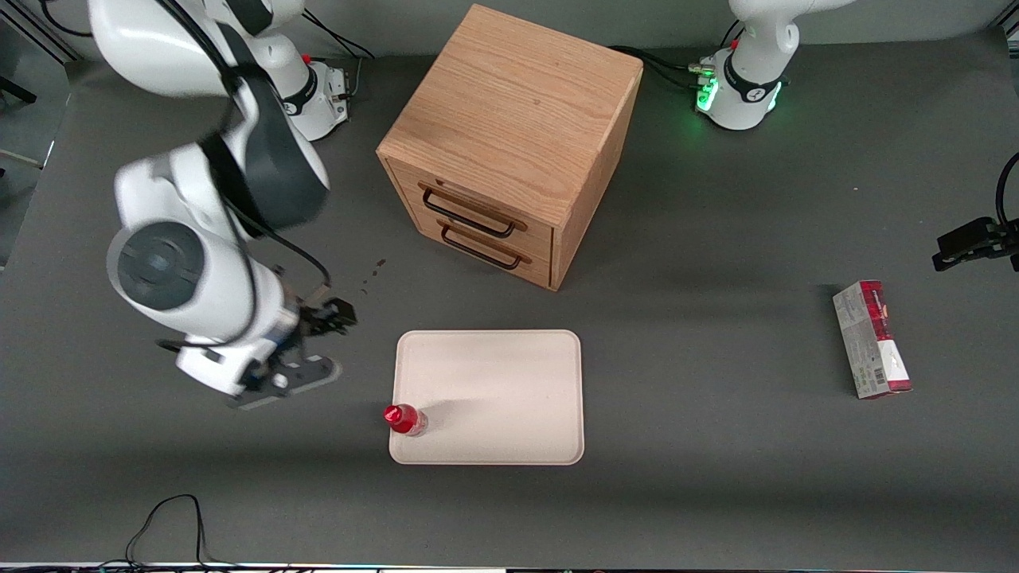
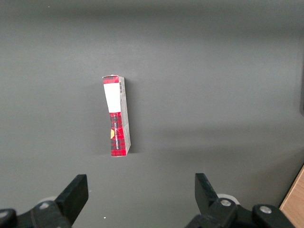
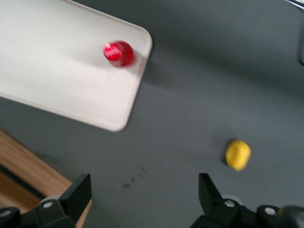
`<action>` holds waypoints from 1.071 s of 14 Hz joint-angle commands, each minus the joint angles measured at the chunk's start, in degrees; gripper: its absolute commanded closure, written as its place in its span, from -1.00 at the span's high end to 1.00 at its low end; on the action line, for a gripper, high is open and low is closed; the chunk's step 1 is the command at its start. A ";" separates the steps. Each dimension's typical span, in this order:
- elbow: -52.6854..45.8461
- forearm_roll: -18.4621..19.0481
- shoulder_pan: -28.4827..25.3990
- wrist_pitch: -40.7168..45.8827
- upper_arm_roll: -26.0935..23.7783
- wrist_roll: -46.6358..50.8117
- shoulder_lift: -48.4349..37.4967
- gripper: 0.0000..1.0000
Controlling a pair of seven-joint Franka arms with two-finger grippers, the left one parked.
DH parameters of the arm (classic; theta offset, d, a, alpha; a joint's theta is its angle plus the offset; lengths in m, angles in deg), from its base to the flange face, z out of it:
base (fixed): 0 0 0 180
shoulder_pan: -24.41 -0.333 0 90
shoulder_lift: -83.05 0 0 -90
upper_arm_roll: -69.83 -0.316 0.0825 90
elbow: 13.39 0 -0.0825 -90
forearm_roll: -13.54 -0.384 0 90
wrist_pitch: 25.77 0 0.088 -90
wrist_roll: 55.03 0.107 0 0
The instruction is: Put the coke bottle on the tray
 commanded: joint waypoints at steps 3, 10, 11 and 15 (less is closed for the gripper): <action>21.95 -0.68 3.70 -1.56 3.73 -0.10 -19.71 1.00; 41.50 -3.32 15.66 -12.38 3.65 -2.54 -35.04 1.00; 41.51 -3.23 16.72 -12.12 3.73 -5.69 -35.13 1.00; 40.37 -3.05 16.81 -8.70 6.89 -6.69 -35.13 1.00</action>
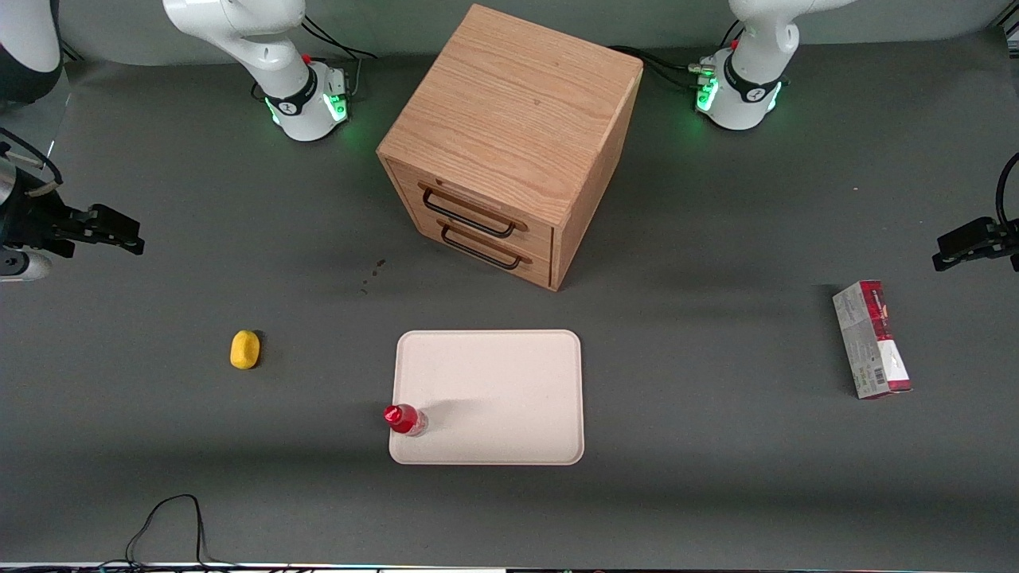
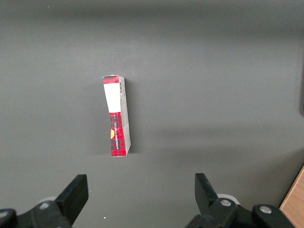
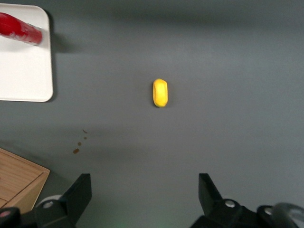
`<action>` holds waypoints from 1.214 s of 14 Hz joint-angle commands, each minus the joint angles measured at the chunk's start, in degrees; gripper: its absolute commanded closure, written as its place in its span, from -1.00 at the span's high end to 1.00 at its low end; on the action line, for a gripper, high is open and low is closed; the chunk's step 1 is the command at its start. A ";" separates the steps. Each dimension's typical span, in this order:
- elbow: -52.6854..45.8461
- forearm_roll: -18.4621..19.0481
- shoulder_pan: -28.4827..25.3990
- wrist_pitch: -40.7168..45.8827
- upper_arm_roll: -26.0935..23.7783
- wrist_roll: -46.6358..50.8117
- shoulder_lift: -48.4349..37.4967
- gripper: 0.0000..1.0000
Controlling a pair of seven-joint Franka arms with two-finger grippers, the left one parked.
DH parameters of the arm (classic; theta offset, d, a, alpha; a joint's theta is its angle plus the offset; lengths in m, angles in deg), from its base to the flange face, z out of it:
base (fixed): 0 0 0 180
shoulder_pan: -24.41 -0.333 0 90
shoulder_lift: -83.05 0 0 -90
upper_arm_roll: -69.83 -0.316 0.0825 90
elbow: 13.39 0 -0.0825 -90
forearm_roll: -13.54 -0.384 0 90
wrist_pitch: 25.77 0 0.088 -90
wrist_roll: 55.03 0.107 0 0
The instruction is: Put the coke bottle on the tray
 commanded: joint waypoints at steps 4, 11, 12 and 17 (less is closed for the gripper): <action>-1.63 -0.69 0.09 4.17 1.08 1.73 -1.15 1.00; -1.46 -0.87 -1.66 4.36 3.62 2.18 -0.71 1.00; -1.47 -0.87 -1.66 4.36 3.72 2.09 -0.70 1.00; -1.29 -3.05 -1.49 4.54 4.07 1.91 -0.79 1.00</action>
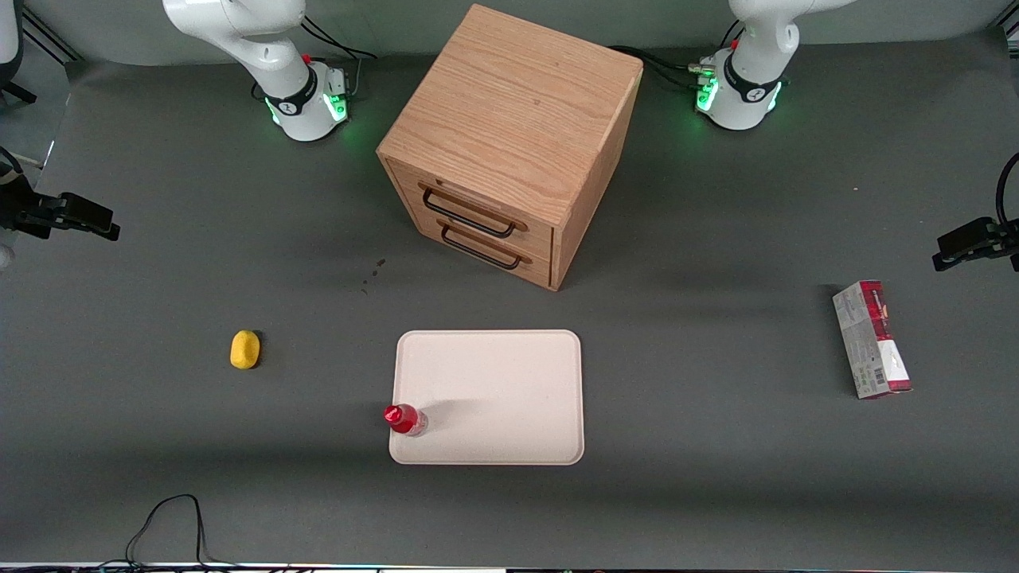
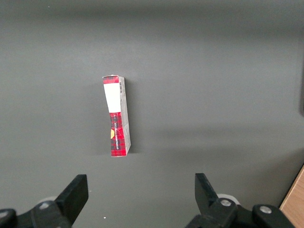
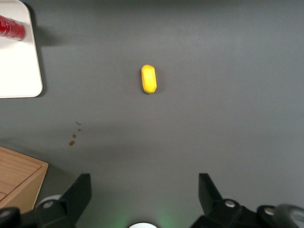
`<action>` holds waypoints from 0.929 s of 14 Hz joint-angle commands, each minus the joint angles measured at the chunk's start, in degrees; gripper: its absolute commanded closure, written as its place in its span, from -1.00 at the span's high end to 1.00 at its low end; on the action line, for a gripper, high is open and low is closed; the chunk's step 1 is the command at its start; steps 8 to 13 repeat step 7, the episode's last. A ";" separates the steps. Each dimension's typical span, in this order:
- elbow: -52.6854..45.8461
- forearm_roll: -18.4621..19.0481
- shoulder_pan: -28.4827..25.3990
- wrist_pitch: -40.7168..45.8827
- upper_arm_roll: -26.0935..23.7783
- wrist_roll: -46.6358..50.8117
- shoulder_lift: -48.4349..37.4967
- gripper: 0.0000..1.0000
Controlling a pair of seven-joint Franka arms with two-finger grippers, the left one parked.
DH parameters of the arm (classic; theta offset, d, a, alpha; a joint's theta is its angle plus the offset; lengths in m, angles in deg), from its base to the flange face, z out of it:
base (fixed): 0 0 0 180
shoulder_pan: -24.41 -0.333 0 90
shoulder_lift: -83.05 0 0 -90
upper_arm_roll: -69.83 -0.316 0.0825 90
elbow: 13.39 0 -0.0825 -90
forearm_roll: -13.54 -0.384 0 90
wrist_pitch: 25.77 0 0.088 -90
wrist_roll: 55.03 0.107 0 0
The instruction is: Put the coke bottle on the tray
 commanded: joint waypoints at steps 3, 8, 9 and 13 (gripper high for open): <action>-0.27 -4.71 -0.86 0.77 1.77 0.53 -0.15 1.00; -0.27 -4.62 -0.86 0.77 1.68 0.36 -0.15 1.00; -0.27 -4.62 -0.86 0.77 1.68 0.36 -0.15 1.00; -0.27 -4.62 -0.86 0.77 1.68 0.36 -0.15 1.00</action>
